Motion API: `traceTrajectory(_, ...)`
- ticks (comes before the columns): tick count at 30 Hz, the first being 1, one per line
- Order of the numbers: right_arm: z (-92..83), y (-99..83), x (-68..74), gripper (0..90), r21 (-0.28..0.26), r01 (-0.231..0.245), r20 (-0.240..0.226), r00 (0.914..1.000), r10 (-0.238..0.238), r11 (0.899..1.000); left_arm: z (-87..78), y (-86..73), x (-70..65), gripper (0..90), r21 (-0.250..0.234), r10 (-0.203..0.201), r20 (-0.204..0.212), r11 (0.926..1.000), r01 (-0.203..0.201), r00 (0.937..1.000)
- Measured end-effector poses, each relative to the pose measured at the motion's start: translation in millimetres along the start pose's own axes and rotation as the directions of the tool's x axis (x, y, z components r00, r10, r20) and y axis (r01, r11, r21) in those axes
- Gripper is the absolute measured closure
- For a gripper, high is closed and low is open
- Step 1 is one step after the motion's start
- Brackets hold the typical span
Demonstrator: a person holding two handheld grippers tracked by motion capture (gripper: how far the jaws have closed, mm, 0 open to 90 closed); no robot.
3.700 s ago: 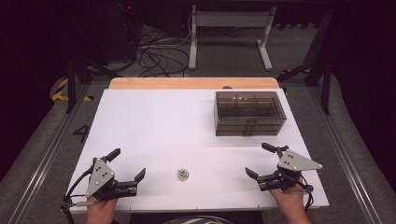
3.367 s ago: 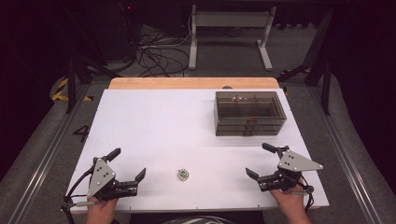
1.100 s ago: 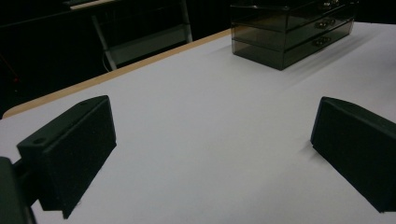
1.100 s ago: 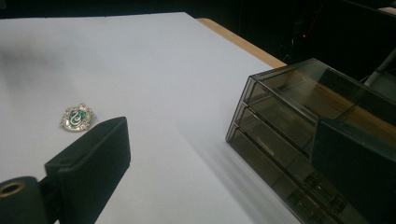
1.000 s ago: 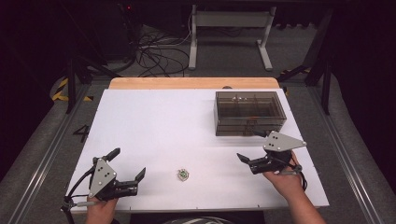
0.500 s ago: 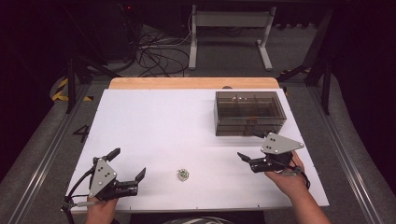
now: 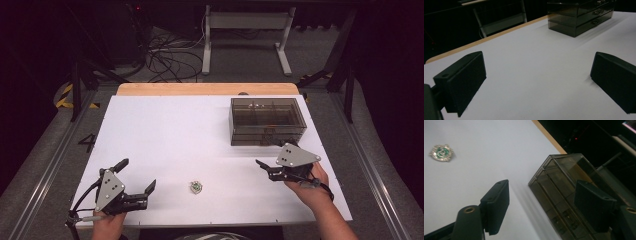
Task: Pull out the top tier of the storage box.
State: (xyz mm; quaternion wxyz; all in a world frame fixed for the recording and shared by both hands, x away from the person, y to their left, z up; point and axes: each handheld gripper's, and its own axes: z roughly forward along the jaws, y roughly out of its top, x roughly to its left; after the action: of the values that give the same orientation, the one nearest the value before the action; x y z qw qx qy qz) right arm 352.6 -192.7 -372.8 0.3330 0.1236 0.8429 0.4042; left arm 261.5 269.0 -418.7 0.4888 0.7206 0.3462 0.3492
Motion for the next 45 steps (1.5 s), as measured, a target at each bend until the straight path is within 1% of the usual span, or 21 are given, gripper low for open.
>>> traceTrajectory(1,0.4,0.3,0.5,30.9,0.001,0.012,0.011,0.9999,-0.012,1.0,0.4,0.0,0.3,0.9,0.0,0.001,0.0,1.0,-0.001,1.0)
traceTrajectory(2,1.3,1.1,1.3,32.5,0.012,0.037,0.029,0.9989,-0.038,0.999,0.6,-0.1,0.5,0.9,0.003,0.003,0.0,1.0,-0.003,1.0)
traceTrajectory(3,1.3,1.1,1.3,32.5,0.012,0.037,0.029,0.9989,-0.038,0.999,0.6,-0.2,0.5,0.9,0.005,0.002,0.0,1.0,-0.002,1.0)
traceTrajectory(7,3.3,3.1,3.0,34.8,0.04,0.082,0.059,0.9947,-0.084,0.996,0.1,-0.1,0.3,0.9,-0.001,-0.001,-0.001,1.0,0.001,1.0)
traceTrajectory(9,4.6,4.5,3.0,35.5,0.053,0.11,0.072,0.9909,-0.114,0.993,0.0,-0.1,0.4,0.9,-0.001,-0.001,-0.002,1.0,0.001,1.0)
traceTrajectory(12,5.0,5.2,2.8,35.7,0.062,0.12,0.078,0.9891,-0.125,0.991,0.2,-0.2,0.5,0.9,0.0,-0.001,-0.001,1.0,0.001,1.0)
traceTrajectory(14,6.1,5.4,1.8,36.4,0.076,0.14,0.084,0.9857,-0.146,0.987,0.2,-0.3,0.6,0.9,0.0,-0.001,-0.001,1.0,0.001,1.0)
traceTrajectory(15,6.1,5.4,1.8,36.4,0.076,0.14,0.084,0.9857,-0.146,0.987,0.2,-0.3,0.6,0.9,0.0,-0.001,-0.001,1.0,0.001,1.0)
traceTrajectory(16,7.3,5.3,1.1,37.0,0.086,0.154,0.086,0.9831,-0.162,0.984,0.2,-0.3,0.7,0.9,0.0,-0.001,-0.002,1.0,0.001,1.0)
traceTrajectory(21,8.2,4.8,1.8,39.0,0.099,0.164,0.102,0.9794,-0.174,0.981,0.1,-0.3,0.7,0.9,0.0,-0.001,-0.002,1.0,0.001,1.0)
traceTrajectory(26,10.1,3.8,2.4,40.6,0.112,0.189,0.119,0.9722,-0.202,0.976,0.1,-0.1,0.2,0.9,0.0,0.002,-0.004,1.0,-0.002,1.0)
traceTrajectory(28,11.5,3.0,2.8,40.7,0.117,0.206,0.134,0.9661,-0.221,0.972,0.1,-0.2,0.3,0.9,0.0,0.002,-0.004,1.0,-0.002,1.0)
traceTrajectory(31,12.6,2.9,2.9,41.5,0.124,0.213,0.138,0.9635,-0.229,0.969,0.1,-0.3,0.4,0.9,0.0,0.001,-0.004,1.0,-0.001,1.0)
traceTrajectory(36,16.3,3.0,3.4,45.3,0.144,0.241,0.147,0.9539,-0.262,0.96,0.1,-0.3,0.5,0.9,-0.001,0.002,-0.004,1.0,-0.002,1.0)
traceTrajectory(39,19.5,3.1,3.5,46.6,0.169,0.273,0.158,0.9409,-0.3,0.947,0.2,-0.3,0.3,0.9,-0.001,0.004,-0.005,1.0,-0.004,1.0)
traceTrajectory(40,20.2,3.0,4.0,47.0,0.175,0.276,0.163,0.9385,-0.305,0.945,0.1,-0.3,0.3,0.9,-0.001,0.004,-0.005,1.0,-0.004,1.0)
traceTrajectory(41,21.2,3.0,3.9,47.5,0.178,0.289,0.167,0.9331,-0.318,0.941,0.0,-0.3,0.4,0.9,-0.002,0.004,-0.005,1.0,-0.004,1.0)
traceTrajectory(42,22.2,2.8,4.3,47.9,0.18,0.288,0.184,0.9295,-0.32,0.941,-0.2,-0.4,0.5,0.9,-0.002,0.002,-0.004,1.0,-0.002,1.0)
traceTrajectory(43,22.9,2.4,4.6,48.2,0.186,0.293,0.19,0.9257,-0.327,0.938,-0.3,-0.3,0.6,0.9,-0.001,0.001,-0.004,1.0,-0.001,1.0)
traceTrajectory(44,24.4,1.4,5.5,49.6,0.2,0.304,0.191,0.9202,-0.342,0.931,-0.4,-0.3,0.7,0.9,-0.001,0.002,-0.005,1.0,-0.002,1.0)
traceTrajectory(45,24.4,1.4,5.5,49.6,0.2,0.304,0.191,0.9202,-0.342,0.931,-0.2,-0.3,0.8,0.9,-0.002,0.003,-0.005,1.0,-0.003,1.0)
